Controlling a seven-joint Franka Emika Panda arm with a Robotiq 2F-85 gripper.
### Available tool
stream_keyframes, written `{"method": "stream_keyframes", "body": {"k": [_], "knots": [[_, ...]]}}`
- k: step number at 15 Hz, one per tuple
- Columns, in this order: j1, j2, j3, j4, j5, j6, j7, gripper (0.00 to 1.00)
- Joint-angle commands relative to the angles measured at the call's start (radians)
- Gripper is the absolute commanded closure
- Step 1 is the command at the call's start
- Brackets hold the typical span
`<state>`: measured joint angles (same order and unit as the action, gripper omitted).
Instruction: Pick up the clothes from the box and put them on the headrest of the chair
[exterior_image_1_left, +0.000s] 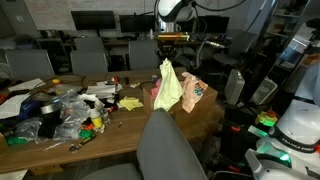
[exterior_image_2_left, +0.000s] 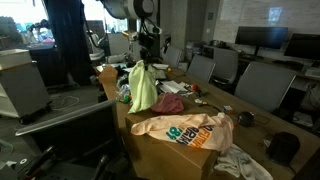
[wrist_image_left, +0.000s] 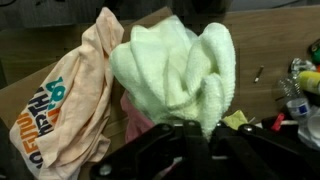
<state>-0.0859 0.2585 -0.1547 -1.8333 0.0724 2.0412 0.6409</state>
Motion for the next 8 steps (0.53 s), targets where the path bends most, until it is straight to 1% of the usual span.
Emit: {"method": "stream_keyframes", "body": {"k": [1, 3, 5, 8], "knots": [[0.047, -0.214, 0.042, -0.163, -0.031, -0.073, -0.069, 0.99], [0.079, -0.294, 0.081, -0.207, -0.063, -0.132, -0.054, 0.99], [0.111, -0.365, 0.133, -0.234, -0.088, -0.199, -0.035, 0.99], [0.156, -0.415, 0.222, -0.227, -0.119, -0.292, 0.001, 0.99]]}}
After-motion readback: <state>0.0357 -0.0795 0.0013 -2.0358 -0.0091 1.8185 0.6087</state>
